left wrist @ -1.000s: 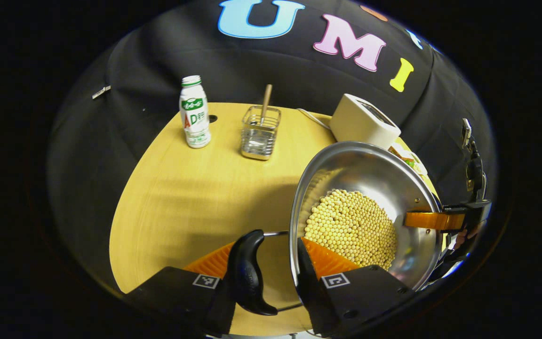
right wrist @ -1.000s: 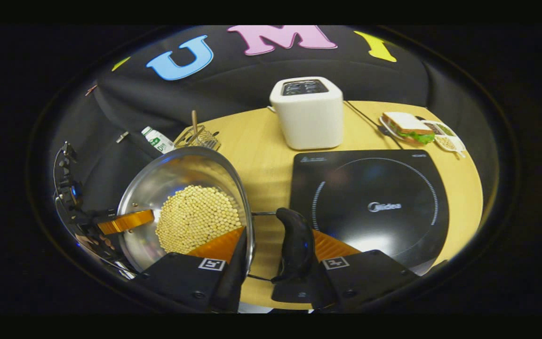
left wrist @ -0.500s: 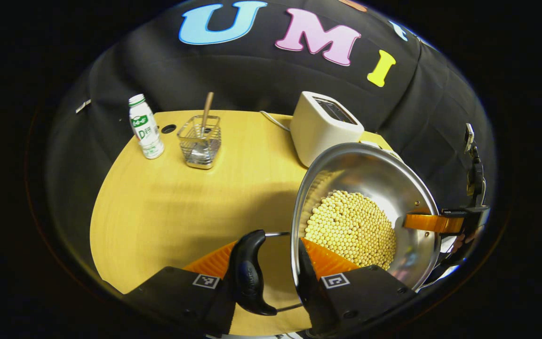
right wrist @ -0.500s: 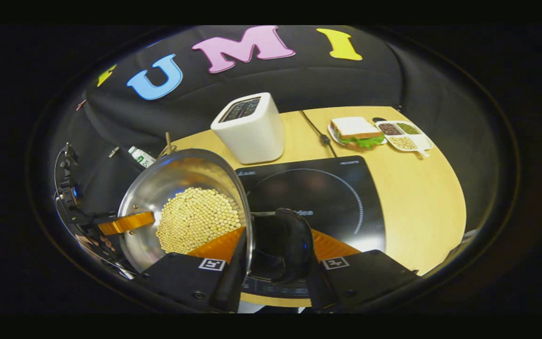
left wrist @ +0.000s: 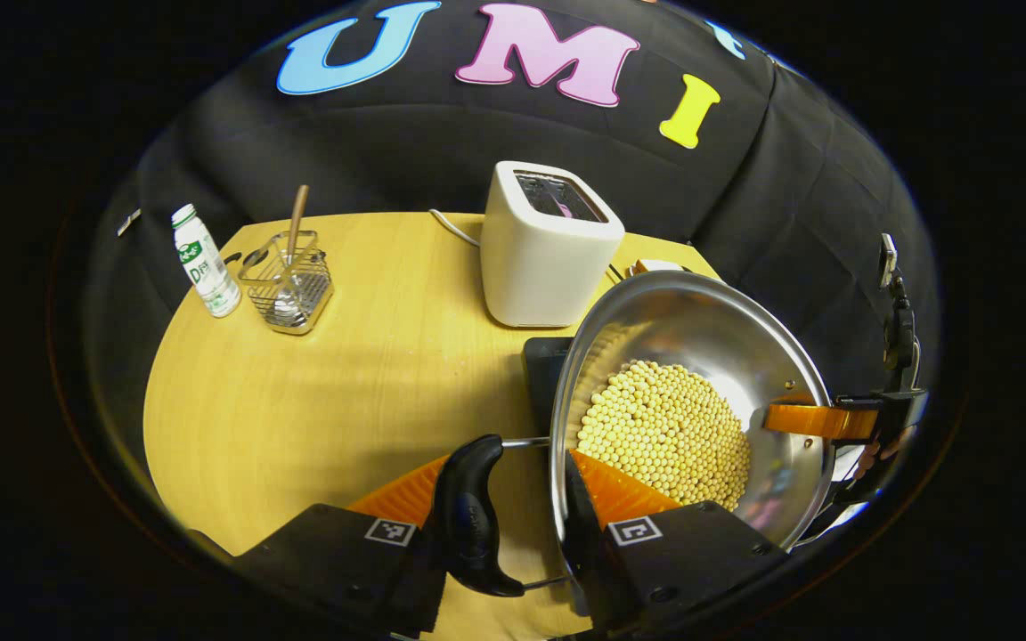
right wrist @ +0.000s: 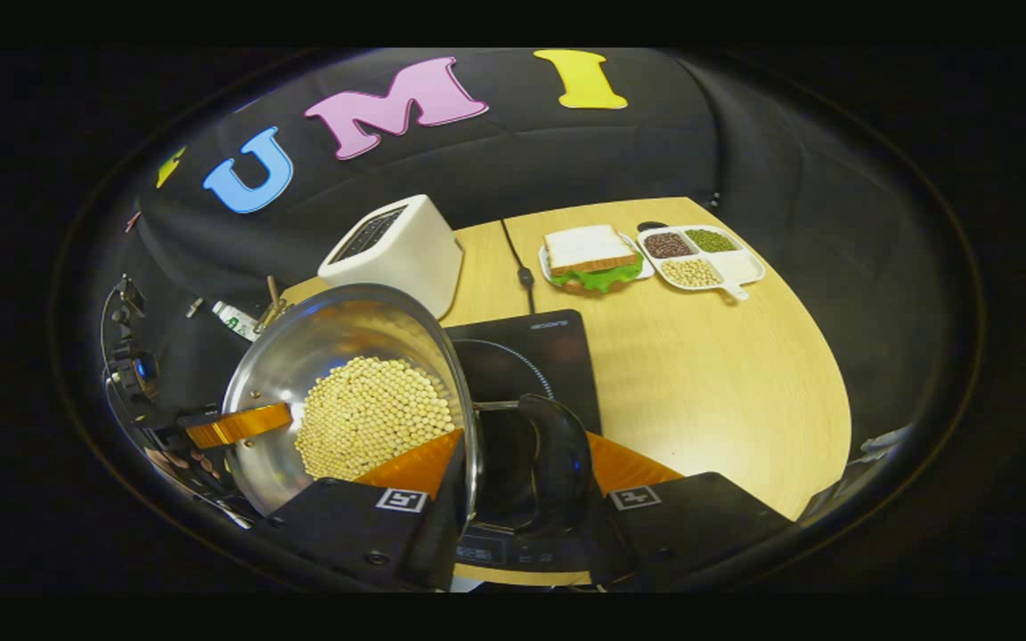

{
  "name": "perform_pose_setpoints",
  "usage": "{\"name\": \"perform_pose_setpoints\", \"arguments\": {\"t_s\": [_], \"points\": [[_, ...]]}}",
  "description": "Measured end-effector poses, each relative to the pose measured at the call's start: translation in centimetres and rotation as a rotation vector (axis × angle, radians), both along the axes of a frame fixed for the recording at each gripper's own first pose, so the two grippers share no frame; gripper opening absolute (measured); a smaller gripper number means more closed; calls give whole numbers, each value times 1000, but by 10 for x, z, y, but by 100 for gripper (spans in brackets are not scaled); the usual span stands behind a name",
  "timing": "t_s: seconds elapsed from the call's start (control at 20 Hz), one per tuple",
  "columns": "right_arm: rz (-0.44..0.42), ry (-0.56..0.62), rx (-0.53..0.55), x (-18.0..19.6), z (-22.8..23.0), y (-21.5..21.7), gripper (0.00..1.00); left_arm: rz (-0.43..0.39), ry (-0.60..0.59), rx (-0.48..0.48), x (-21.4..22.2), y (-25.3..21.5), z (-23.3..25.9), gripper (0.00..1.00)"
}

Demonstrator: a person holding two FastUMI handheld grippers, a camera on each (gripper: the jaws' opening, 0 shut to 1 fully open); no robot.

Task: First push the handle of the pot to place it horizontally, then grasp the pot with both hands and set it on the induction cooktop.

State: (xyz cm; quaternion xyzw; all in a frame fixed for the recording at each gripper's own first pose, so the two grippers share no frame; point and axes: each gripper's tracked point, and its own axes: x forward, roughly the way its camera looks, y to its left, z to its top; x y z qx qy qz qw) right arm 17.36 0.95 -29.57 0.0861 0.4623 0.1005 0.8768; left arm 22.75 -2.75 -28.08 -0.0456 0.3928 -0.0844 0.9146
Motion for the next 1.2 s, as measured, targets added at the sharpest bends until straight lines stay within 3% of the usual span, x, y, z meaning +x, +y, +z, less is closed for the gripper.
{"name": "perform_pose_setpoints", "arguments": {"t_s": [0.25,0.3,0.35,1.2], "points": [[-20,10,-13,16,-11,-24,59,-11,-3,-6,19,-25,-15,64],[-23,18,-12,18,-15,-26,55,-13,0,-5,22,-29,-17,64],[-28,22,-12,21,-18,-28,59,-15,1,-3,26,-30,-21,64],[-28,17,-9,43,-42,-27,59,11,2,-2,41,-26,-42,65]]}}
